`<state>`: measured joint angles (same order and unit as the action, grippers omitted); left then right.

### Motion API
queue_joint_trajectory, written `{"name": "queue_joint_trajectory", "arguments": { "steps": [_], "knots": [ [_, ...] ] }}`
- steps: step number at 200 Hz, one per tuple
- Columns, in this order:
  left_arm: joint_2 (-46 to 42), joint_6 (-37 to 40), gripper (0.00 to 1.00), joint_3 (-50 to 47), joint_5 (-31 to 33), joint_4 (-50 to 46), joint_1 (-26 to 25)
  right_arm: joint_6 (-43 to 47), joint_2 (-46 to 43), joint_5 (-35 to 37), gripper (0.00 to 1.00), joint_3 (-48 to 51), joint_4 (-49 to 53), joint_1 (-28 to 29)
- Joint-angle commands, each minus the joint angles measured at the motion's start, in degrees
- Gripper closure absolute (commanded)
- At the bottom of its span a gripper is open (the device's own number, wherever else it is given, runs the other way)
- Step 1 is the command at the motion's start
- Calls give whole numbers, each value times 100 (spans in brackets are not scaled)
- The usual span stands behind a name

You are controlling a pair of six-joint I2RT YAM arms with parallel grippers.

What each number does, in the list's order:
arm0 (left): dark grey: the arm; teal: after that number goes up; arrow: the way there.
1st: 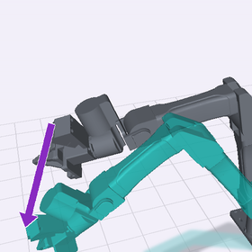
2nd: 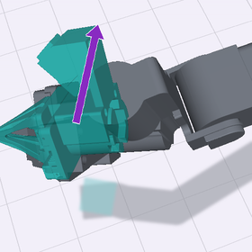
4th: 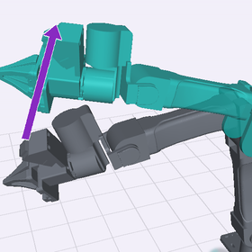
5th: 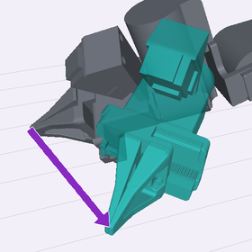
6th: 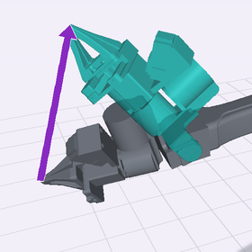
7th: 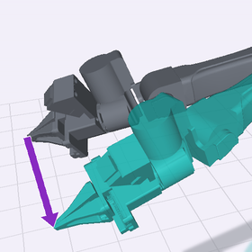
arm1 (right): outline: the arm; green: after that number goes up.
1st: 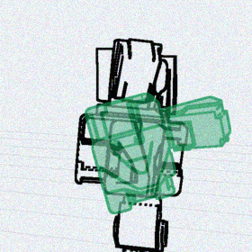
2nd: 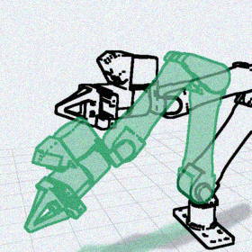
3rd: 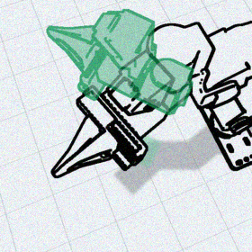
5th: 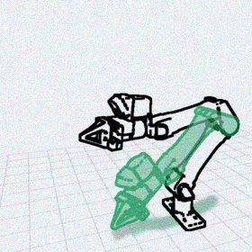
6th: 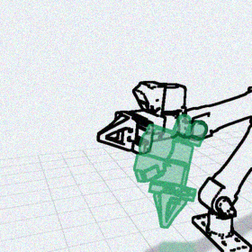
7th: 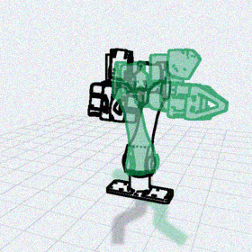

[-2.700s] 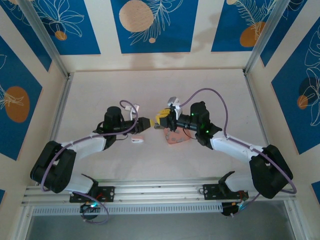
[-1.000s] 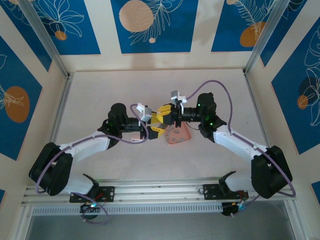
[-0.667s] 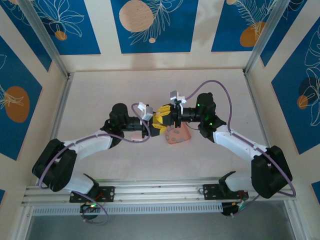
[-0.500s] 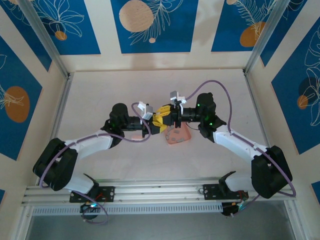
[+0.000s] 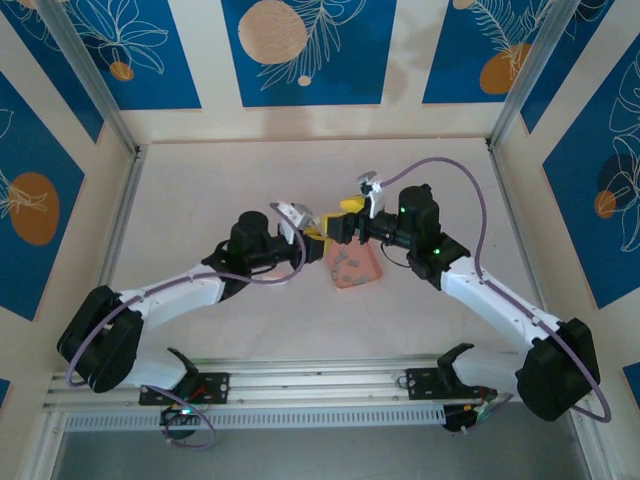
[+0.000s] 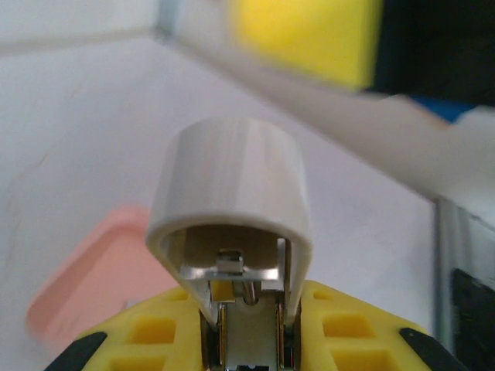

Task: Load the staples into the stapler

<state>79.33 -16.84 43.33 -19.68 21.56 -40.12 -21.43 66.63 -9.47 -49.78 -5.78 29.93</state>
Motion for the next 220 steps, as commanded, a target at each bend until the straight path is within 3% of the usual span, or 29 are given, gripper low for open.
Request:
{"name": "queue_joint_trajectory", "arguments": {
  "steps": [1,29,66,111,220],
  "knots": [
    [354,-994,94,659,1839,-2234,-92,-830,-61,1504,21,-228,1789,-8],
    [1107,-1823,100,1510,2397,-3709,-123,-1073,-150,1561,21,97,1792,45],
    [1642,-2425,100,1809,2564,-3866,-137,-1265,-236,1744,21,336,1864,113],
    [2333,-2937,99,2511,3030,-4840,-151,-1303,-362,1944,21,489,1959,144],
    [3033,-3167,87,2920,2988,-4877,-266,-1330,-440,2028,21,575,2063,175]
  ]
}}
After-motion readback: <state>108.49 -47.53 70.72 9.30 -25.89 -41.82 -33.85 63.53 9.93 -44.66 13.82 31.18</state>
